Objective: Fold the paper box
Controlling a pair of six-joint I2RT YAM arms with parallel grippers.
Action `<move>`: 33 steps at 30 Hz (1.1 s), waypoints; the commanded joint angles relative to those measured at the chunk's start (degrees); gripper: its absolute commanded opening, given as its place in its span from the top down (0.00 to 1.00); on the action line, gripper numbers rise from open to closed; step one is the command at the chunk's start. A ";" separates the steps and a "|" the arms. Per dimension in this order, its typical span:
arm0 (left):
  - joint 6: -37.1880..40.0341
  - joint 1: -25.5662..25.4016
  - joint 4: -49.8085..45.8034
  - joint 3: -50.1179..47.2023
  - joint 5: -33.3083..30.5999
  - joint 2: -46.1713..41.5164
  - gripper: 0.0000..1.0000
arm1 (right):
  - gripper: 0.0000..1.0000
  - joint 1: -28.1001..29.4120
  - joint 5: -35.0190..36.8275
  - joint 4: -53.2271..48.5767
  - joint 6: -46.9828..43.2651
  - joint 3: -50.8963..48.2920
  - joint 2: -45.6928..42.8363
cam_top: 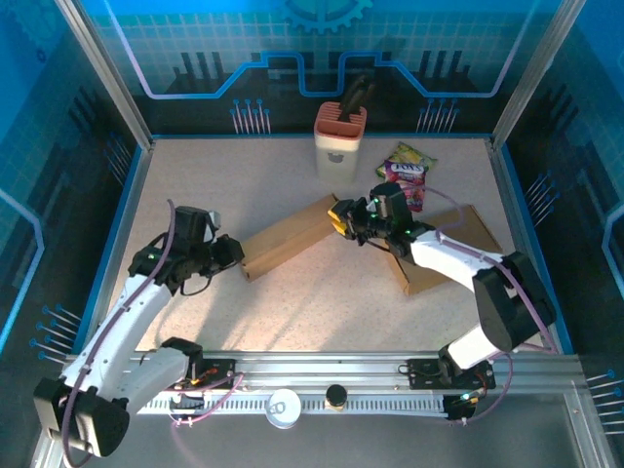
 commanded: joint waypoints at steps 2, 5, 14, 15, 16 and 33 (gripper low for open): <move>0.79 -6.32 0.21 2.03 -5.62 -1.88 0.82 | 0.68 -1.81 -2.24 -9.29 -4.05 -6.10 -3.17; -0.87 -11.67 0.89 1.01 -7.61 -1.82 0.82 | 0.68 -2.39 -2.49 -11.81 -6.06 -8.47 -6.32; -5.68 -22.39 2.39 -3.77 -13.86 -1.46 0.79 | 0.67 -3.95 -2.88 -13.09 -8.33 -17.44 -10.93; -5.83 -22.57 2.11 -3.59 -14.42 -1.55 0.78 | 0.66 -4.11 -3.27 -12.68 -8.71 -17.63 -11.22; -5.95 -22.71 1.66 -3.37 -14.96 -1.91 0.77 | 0.66 -4.08 -3.15 -13.32 -9.96 -17.26 -12.04; 0.35 -3.32 13.48 -7.07 -10.55 -7.27 0.01 | 0.00 -3.86 47.95 -46.96 -53.74 -11.62 -55.67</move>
